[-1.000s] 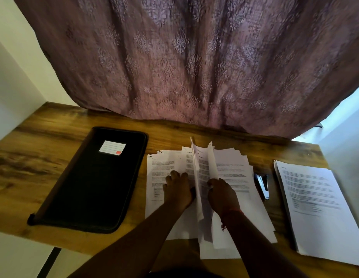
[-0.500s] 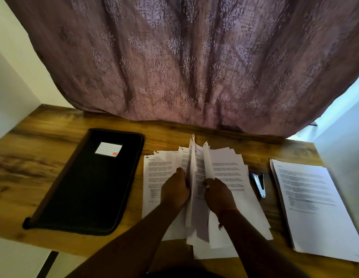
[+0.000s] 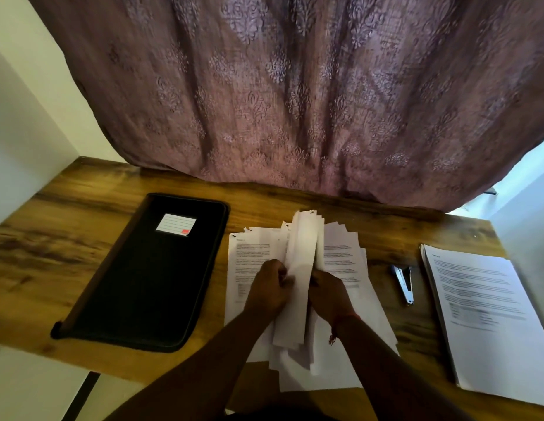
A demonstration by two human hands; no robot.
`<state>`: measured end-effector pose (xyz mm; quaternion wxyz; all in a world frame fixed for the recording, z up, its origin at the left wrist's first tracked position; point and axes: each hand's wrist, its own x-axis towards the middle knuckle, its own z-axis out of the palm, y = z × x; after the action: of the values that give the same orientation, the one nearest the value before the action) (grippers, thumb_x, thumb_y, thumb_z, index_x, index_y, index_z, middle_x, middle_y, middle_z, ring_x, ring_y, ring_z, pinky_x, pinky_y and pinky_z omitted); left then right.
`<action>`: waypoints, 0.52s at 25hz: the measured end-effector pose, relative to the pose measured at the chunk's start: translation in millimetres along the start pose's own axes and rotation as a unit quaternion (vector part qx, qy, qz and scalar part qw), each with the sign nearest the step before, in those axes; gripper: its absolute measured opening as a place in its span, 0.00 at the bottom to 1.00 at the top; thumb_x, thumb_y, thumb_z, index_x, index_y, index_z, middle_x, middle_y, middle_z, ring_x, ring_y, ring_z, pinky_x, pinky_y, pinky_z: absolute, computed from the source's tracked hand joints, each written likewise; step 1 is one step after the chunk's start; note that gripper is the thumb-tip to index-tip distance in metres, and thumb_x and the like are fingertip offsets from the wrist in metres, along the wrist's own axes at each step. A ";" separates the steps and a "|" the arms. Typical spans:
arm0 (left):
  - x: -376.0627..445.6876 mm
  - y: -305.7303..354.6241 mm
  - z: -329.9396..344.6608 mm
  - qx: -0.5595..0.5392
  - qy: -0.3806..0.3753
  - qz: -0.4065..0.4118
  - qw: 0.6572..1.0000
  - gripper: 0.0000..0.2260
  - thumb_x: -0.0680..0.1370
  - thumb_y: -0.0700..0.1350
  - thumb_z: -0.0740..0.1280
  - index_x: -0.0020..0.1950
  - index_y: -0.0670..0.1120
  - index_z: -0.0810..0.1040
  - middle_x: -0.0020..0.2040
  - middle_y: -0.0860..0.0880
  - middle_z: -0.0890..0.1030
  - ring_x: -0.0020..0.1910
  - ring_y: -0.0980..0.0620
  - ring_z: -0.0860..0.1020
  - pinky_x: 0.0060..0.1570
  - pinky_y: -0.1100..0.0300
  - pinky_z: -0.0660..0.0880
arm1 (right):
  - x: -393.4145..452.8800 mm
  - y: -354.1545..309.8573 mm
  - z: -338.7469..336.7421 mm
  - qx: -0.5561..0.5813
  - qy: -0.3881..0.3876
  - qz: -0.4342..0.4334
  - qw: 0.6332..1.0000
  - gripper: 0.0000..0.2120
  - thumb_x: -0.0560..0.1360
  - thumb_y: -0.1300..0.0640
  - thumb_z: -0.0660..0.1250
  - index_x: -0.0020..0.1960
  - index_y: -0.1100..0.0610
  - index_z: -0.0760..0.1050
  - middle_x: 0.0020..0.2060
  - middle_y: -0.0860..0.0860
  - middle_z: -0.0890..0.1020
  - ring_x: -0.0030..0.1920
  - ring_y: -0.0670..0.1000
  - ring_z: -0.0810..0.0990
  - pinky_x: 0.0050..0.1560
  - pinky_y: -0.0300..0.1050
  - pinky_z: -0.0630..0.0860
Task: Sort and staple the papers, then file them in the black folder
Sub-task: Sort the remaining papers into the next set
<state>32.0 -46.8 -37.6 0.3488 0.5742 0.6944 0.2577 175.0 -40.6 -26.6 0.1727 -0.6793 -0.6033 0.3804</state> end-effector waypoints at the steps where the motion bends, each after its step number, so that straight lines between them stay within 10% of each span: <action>1: -0.3 3.7 2.0 -0.003 -0.009 0.015 1.000 0.10 0.80 0.52 0.66 0.56 0.49 0.72 0.54 0.51 0.76 0.53 0.53 0.76 0.54 0.58 0.74 | 0.9 0.9 -1.0 0.006 0.004 0.009 1.000 0.12 0.81 0.57 0.61 0.62 0.53 0.78 0.58 0.52 0.81 0.59 0.54 0.79 0.62 0.46 0.74; 13: 4.9 8.4 8.6 0.062 -0.026 0.074 0.995 0.10 0.82 0.48 0.62 0.59 0.47 0.79 0.57 0.48 0.80 0.57 0.50 0.78 0.63 0.57 0.73 | 1.6 10.8 -11.0 -0.010 0.000 0.020 1.000 0.13 0.79 0.63 0.59 0.61 0.60 0.77 0.57 0.57 0.81 0.57 0.56 0.78 0.53 0.39 0.69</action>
<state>43.4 -40.6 -37.6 0.3099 0.6512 0.6555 0.2242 190.3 -38.9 -27.4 0.1586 -0.6926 -0.5935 0.3780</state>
